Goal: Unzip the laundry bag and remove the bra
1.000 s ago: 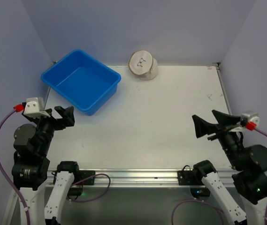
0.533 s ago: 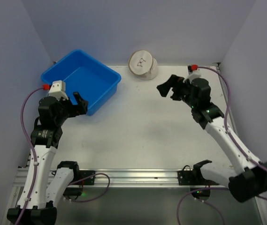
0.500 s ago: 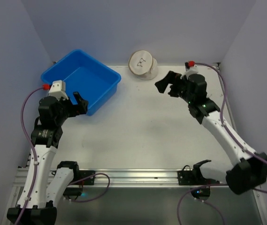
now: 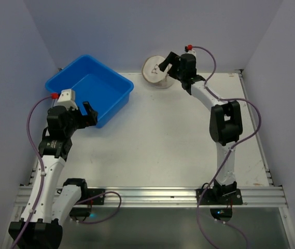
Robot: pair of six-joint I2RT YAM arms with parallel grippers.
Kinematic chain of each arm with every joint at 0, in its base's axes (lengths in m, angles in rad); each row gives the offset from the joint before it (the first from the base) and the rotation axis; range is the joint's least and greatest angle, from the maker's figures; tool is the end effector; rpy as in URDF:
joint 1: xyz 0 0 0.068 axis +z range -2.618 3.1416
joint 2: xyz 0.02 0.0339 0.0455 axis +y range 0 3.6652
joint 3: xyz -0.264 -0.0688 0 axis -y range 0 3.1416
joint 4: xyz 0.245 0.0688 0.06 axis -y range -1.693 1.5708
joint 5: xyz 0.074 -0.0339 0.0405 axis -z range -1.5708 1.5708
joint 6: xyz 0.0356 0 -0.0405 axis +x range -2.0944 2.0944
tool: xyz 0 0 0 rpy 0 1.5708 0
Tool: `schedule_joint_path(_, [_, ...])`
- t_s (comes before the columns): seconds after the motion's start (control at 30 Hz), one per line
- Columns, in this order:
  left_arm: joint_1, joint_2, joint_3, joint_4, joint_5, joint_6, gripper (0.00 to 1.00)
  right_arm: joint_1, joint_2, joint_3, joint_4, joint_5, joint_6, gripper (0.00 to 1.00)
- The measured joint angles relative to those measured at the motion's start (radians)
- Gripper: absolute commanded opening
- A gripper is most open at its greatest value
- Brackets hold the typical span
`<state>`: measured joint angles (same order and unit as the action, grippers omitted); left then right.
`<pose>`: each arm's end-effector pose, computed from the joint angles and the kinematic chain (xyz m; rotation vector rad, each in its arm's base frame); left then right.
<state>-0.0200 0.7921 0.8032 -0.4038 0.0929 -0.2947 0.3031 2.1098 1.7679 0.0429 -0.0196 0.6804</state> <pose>0.1799 -0.0069 0.3223 -0.2094 1.9624 -0.2971 0.4877 0.1532 0.2822 0.3480 1.8974 0.6890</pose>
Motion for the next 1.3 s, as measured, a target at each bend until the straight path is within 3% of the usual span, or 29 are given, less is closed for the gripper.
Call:
schedule_joint_path(0.17, [0.014,0.033,-0.007,0.004,0.007,0.0,0.98,-0.029,0.203,0.131,0.027,-0.032,0.087,0.88])
schedule_joint_path(0.3, [0.048,0.048,-0.015,0.006,0.017,0.0,0.97,-0.049,0.316,0.211,0.048,-0.082,0.145,0.72])
schedule_joint_path(0.33, [0.055,0.05,-0.016,0.006,0.019,0.0,0.97,-0.052,0.339,0.23,0.054,-0.094,0.156,0.56])
schedule_joint_path(0.4, [0.064,0.051,-0.016,0.007,0.024,0.0,0.97,-0.058,0.373,0.264,0.063,-0.119,0.174,0.35])
schedule_joint_path(0.43, [0.066,0.051,-0.016,0.007,0.027,0.0,0.97,-0.061,0.382,0.27,0.072,-0.135,0.182,0.16])
schedule_joint_path(0.5, [0.068,0.051,-0.016,0.007,0.032,0.0,0.97,-0.065,0.386,0.269,0.098,-0.163,0.197,0.01])
schedule_joint_path(0.6, [0.069,0.05,-0.016,0.008,0.037,0.0,0.97,-0.071,0.35,0.183,0.193,-0.211,0.221,0.0])
schedule_joint_path(0.7, [0.07,0.041,-0.017,0.008,0.044,0.0,0.97,-0.073,0.225,-0.028,0.268,-0.237,0.233,0.0])
schedule_joint_path(0.93, [0.07,-0.013,-0.054,0.045,0.097,-0.001,0.98,-0.069,-0.358,-0.684,0.421,-0.305,0.29,0.0])
schedule_joint_path(1.1, [0.064,-0.027,-0.057,0.04,0.156,-0.021,0.98,0.008,-0.813,-1.088,0.529,-0.332,0.307,0.0])
schedule_joint_path(1.2, [0.045,-0.069,-0.065,0.035,0.194,-0.063,0.98,0.093,-0.982,-1.27,0.527,-0.316,0.307,0.0])
schedule_joint_path(1.3, [0.011,-0.139,-0.095,0.043,0.22,-0.132,0.98,0.168,-1.079,-1.403,0.518,-0.3,0.322,0.1])
